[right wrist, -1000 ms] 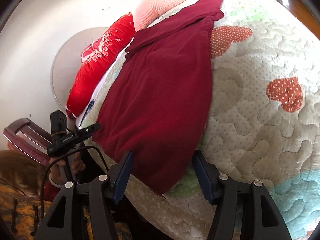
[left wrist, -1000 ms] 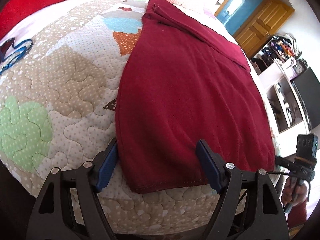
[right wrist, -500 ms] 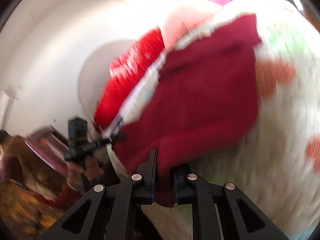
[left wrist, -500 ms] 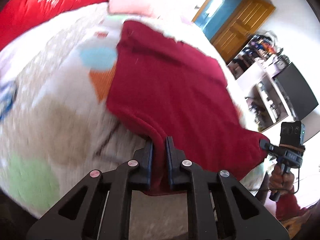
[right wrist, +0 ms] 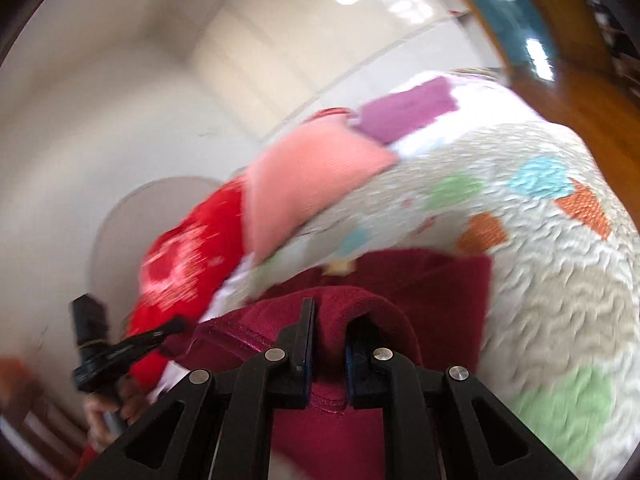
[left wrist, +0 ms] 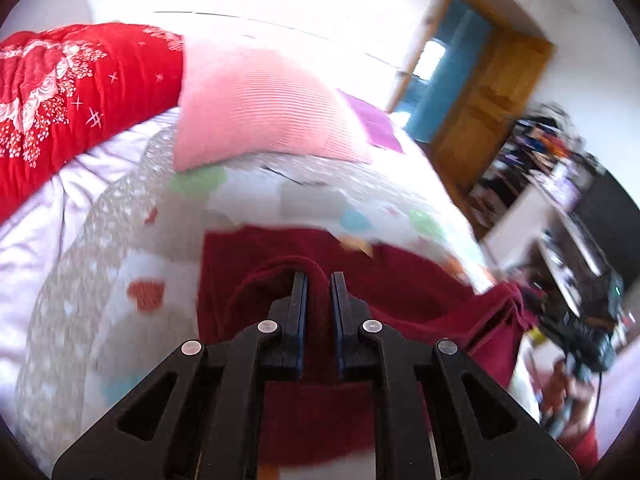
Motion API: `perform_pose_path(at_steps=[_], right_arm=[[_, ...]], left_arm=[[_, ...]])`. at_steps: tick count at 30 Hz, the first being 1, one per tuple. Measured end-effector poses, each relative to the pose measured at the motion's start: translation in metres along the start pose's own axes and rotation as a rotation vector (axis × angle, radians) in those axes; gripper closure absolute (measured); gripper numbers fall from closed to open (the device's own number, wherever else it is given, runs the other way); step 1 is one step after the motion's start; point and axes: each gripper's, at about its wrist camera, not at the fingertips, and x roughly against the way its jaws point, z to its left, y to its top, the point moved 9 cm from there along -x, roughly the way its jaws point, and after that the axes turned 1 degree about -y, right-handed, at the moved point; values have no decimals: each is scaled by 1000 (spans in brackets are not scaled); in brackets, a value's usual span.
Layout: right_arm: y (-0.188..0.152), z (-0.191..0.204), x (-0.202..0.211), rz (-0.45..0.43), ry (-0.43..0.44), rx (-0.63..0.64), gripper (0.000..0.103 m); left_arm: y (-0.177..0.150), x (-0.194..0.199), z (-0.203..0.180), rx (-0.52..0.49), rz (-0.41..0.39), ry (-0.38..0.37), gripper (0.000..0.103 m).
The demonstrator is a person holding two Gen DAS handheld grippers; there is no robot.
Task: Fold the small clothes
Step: 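Grasp the shirt hem with both tools and lift it toward the collar, then lay the lifted hem over the shirt body and open both tools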
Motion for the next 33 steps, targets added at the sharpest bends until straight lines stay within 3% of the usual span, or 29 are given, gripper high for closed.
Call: perform_pose_path(at_steps=[2,4,6,7,8,9,10,11,12,14,16,19,22,24,28,33], right_arm=[[6,-24,-32,33,-67,-22,91],[-2,-54,-64,146,-160,-49,89],[-2,-59,-70,159,-164,-76,87],[3,-57,-69,140,-146,-80,83],[7,-52,-61,109,-107,-81,77],[11,-49,-54,88,-80,-81,74],[17,-44,-44,55,-57,-77,63],[21,-42,-39,31,-60,-70,54],[25,-41,-32,-3,-73,-60,53],[37,-38,-16,-91,-105,-30,52],[41,-39,-12,-104,-131,3,52],[26,-40,-38,11,-219,78,54],[13,-49,-66,70,-356,188,73],[11,-69,-87,91,-452,198,76],[20,-85,-101,118,-508,192,77],[31,-60,-59,48,-495,196,77]], left_arm=[[12,-32,18,39,0,48,94],[15,-53,31,95,27,31,93],[17,-57,37,89,31,52,93],[20,-54,40,61,17,69,85],[21,-49,38,39,8,74,68],[22,-45,37,24,-2,71,59],[23,-41,35,12,-16,67,47],[24,-37,33,2,-35,62,43],[23,-33,31,-6,-46,54,43],[18,-34,28,-8,-33,45,43],[11,-42,27,-12,-6,50,43],[0,-58,29,-51,29,130,43],[-16,-83,44,-39,114,233,43],[-27,-100,59,-25,183,300,43],[-26,-105,63,-33,168,319,41],[-15,-91,61,-7,110,315,41]])
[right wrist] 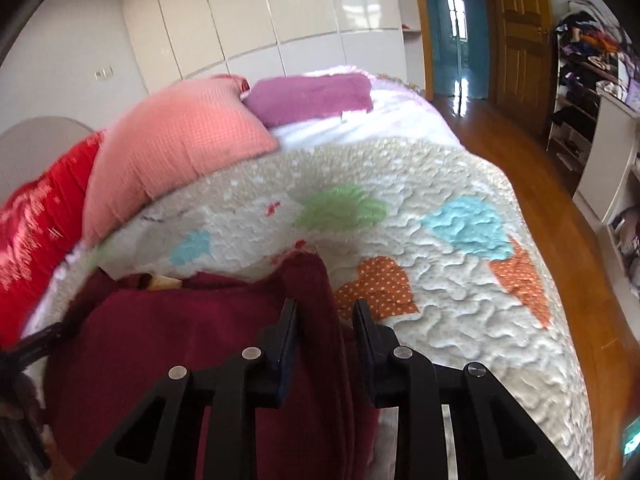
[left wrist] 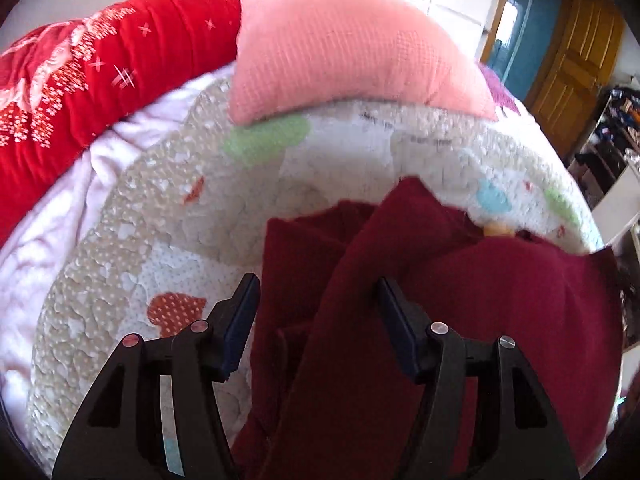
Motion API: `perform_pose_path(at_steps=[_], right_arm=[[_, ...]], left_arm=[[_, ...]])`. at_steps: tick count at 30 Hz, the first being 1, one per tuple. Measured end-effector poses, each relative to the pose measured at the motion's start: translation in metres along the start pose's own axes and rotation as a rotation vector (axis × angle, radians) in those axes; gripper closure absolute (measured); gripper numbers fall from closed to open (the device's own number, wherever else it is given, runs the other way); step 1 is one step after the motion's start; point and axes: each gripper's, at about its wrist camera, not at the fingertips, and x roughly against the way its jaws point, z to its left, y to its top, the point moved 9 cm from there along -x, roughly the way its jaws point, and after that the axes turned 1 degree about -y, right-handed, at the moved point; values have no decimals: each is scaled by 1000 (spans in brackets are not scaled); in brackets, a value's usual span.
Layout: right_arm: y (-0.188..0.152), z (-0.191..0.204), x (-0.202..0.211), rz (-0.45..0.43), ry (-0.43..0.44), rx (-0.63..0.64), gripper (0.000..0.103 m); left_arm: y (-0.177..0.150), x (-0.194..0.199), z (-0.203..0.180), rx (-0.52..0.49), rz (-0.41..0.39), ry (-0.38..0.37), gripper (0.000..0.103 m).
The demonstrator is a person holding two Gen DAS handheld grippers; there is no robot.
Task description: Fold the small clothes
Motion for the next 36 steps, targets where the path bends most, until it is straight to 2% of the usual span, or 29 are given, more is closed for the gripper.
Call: perform_pose_path(at_steps=[3,6,7,10,13,15,17,19,22,25,28,33,36], right_arm=[[-6,17,31,-13,90,19,76],[-23,38,30,38,161,58,76],[-29,42,24,53,157,73,76],[-56,39,-18,176,67,119,76],[-53,44,-13,163,44,142,75],[-49,57,0,175,103,132,74],[-44,74,15,158,142,144,65],[-42,88,26,133,160,167,60],[-43,120,38,115,244,159,59],[-50,154,39,135,307,151,59],[-52,191,34,150,352,164,59],[-44,257,10,187,400,167,53],[-43,290,-21,239,380,203,53]], left_arm=[[12,2,4,28,-28,17,41],[14,-11,10,43,8,66,41],[12,-18,11,42,30,84,41],[7,-27,16,57,45,89,40],[7,-19,17,59,32,70,40],[5,-9,17,44,23,71,40],[1,2,18,30,10,76,40],[-4,11,21,31,6,69,40],[-14,28,24,21,0,58,40],[-27,47,31,-15,-24,82,40],[-44,58,40,-10,-27,74,40],[-67,57,58,42,-26,41,40],[-70,55,61,63,-27,-1,40]])
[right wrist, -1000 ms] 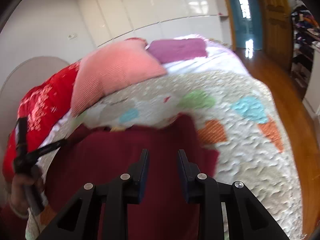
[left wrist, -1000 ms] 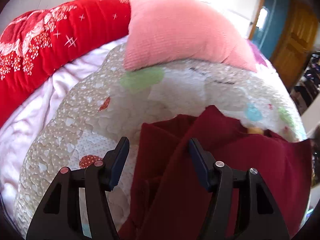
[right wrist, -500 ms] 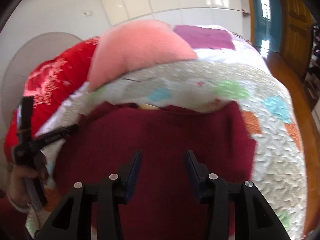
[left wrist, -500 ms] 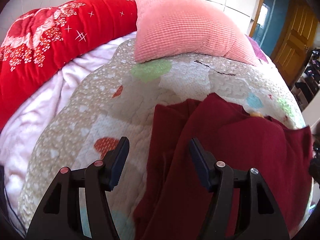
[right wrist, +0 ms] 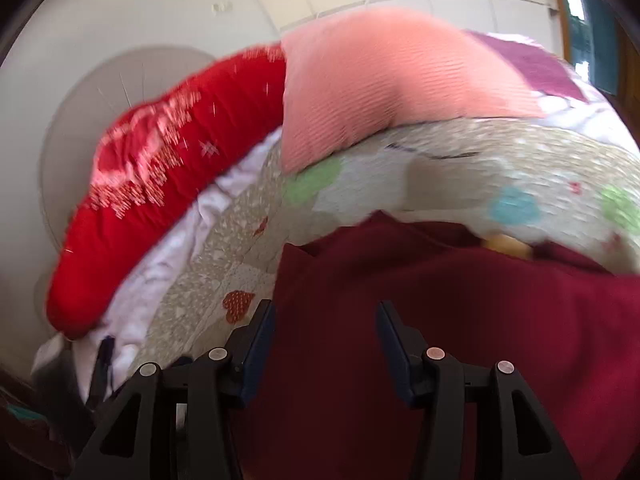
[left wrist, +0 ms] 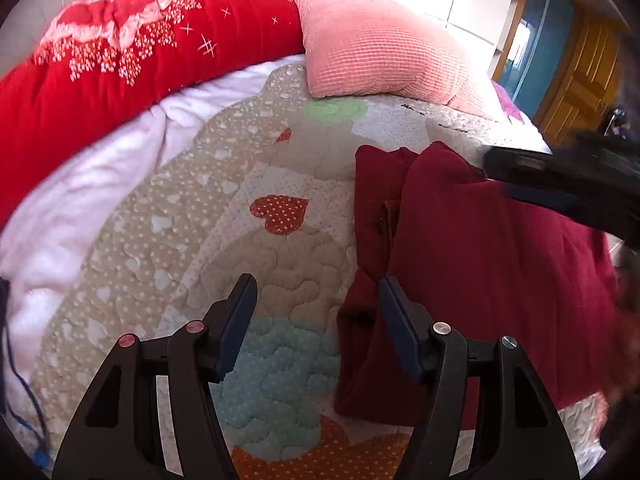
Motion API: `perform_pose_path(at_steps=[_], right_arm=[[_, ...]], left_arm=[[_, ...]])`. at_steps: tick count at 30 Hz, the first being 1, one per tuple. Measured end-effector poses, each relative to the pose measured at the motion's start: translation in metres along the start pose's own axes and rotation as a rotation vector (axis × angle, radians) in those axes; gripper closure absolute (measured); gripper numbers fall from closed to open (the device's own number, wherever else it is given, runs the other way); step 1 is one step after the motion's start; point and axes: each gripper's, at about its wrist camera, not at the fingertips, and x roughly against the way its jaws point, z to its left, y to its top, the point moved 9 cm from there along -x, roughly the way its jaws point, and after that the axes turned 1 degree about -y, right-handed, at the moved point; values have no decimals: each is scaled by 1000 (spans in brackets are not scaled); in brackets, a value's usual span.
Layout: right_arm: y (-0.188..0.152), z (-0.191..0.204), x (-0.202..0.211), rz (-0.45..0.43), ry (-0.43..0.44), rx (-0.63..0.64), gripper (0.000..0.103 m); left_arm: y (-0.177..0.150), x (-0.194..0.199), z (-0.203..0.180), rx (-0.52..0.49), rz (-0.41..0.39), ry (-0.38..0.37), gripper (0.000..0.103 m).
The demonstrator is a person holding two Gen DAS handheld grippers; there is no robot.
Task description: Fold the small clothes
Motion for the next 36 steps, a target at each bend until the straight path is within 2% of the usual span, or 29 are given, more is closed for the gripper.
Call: perform_pose_path(at_steps=[3,6,7,8,10,11,13,14,17,19,22,24,26,27,31,34,36], right_arm=[[12,7,-49,81,-77,22,53],[13,3,-77,146,-90,29,53],[13,-1,-83,152,-108,41,62],[16,-4,-86,137,-146,57,77],[20,-6,-86,109,-155,64,93],[24,-5,-82,87,-143,59,98],[30,4,-70,43,-115,69,99],[33,12,-63,18,-83,82,102],[31,34,-69,39,-10,103,103],[26,34,-80,53,-45,111,103],[20,31,-77,67,35,20,101],[16,30,-62,55,27,48,94],[12,28,-49,37,-1,83,69],[11,27,-45,32,-9,88,65],[4,12,-29,12,-45,77,64],[2,-2,-34,14,-97,62,75],[3,-3,-44,22,-93,55,77]], left_arm=[[0,0,1,-15,-5,-20,40],[0,-3,5,6,12,-37,40],[-1,-5,5,8,23,-43,40],[-2,-7,6,9,33,-49,40],[-2,-5,5,7,30,-58,40],[-1,-3,4,2,23,-62,40],[0,2,3,-2,5,-70,40],[0,4,3,-1,0,-73,40],[1,8,1,4,-13,-84,40],[-1,6,1,-3,-8,-76,40],[-2,5,3,4,0,-80,40],[-2,3,3,1,3,-75,40],[-3,1,2,-6,10,-74,40],[-4,0,2,-8,12,-75,40],[-4,2,2,-8,6,-75,40],[-6,1,3,-4,12,-74,40],[-7,-1,4,-1,18,-76,40]])
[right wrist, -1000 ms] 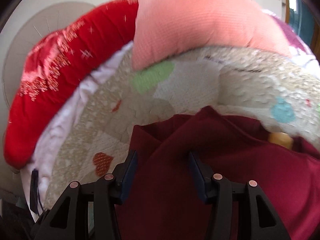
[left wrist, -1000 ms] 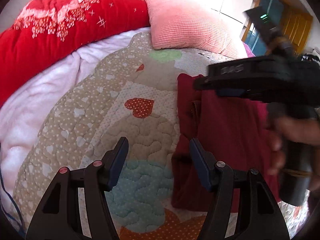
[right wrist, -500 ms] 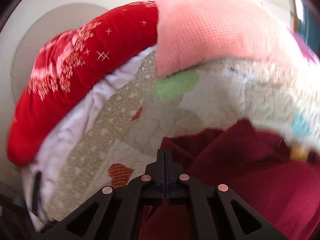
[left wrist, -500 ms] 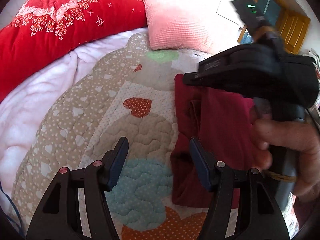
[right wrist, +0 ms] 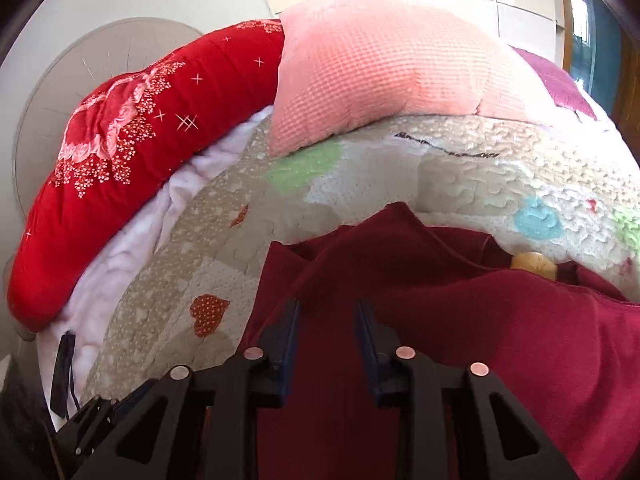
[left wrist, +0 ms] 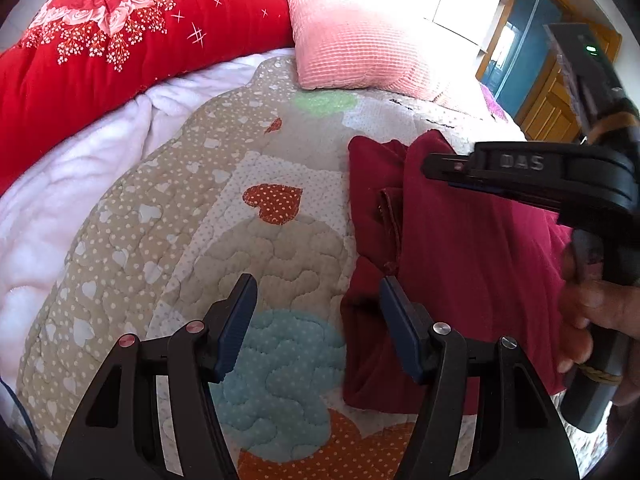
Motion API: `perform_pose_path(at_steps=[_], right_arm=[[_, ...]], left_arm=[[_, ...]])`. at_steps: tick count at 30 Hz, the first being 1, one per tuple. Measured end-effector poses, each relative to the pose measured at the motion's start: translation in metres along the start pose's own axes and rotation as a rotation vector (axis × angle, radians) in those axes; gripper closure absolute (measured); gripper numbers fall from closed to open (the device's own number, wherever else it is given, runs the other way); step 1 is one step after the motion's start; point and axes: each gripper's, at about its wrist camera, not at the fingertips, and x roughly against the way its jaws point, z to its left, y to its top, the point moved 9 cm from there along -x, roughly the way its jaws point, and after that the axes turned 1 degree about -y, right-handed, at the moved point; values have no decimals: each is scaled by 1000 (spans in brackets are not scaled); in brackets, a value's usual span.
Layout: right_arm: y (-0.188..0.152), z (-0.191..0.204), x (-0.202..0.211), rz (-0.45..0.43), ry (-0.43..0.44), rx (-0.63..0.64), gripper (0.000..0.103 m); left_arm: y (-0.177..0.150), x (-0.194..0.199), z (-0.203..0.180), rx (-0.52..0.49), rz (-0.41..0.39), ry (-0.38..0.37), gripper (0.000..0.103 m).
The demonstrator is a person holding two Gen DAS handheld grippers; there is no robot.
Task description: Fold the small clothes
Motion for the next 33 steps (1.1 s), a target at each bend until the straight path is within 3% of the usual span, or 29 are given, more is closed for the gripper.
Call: perform_pose_path(at_steps=[8,14,18,22,26,33], right_arm=[[4,14,-45,67,-39,63,81],[-1,6,-7,44,65,-11,81],[-12,-9,19,25,48,-17,81],[-24,-33,43,2,23,-33,78],[-43,-91,84,-78,-97,-61,64],[-78,-214,140,-161,-330,-214,64]], left_arm=[[-2,-11,5,34,34,-36,40],[-2,-10,4,38,32,-46,40],[0,-5,1,51,26,-87,40],[11,10,-1,83,-38,-138,40],[18,23,-9,102,-93,-216,36],[8,6,-32,10,-50,-210,35]])
